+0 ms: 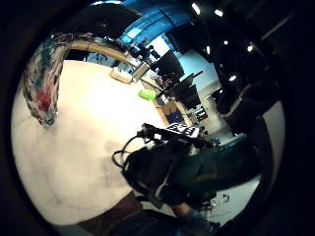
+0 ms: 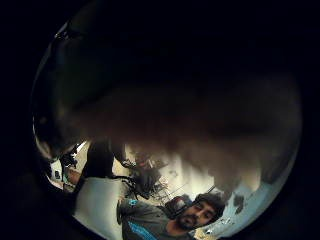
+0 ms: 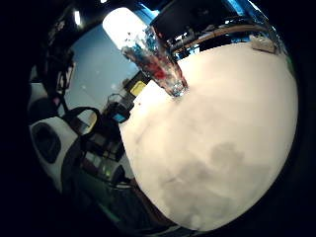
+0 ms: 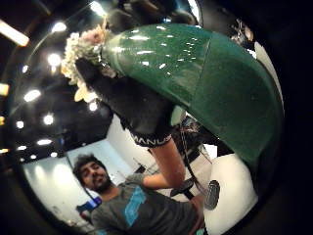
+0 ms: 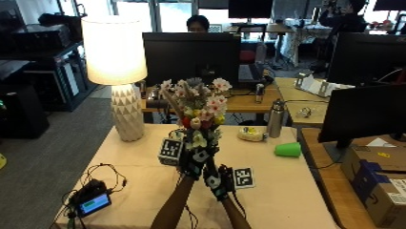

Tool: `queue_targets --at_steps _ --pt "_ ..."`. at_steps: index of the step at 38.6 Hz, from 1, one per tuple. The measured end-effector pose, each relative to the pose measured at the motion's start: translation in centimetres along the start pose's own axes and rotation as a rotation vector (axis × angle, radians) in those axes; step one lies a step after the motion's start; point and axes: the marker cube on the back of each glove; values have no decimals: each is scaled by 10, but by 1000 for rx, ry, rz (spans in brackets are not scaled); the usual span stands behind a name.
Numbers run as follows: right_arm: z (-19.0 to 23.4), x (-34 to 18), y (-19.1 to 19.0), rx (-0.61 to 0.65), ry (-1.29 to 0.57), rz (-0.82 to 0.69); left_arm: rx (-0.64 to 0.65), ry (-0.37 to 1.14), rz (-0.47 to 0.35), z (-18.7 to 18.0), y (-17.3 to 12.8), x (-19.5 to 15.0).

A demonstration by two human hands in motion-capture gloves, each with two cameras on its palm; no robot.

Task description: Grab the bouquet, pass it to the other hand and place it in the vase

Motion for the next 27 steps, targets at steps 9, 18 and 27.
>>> queue_targets --at_steps 9,18,27 --pt "27 1 2 -16 -143 -2 36 50 -151 -4 1 -10" --pt "23 -3 -2 -44 -83 9 27 43 -129 -4 -7 -3" --pt "-29 -4 11 -94 54 7 55 -49 58 -30 -31 30"
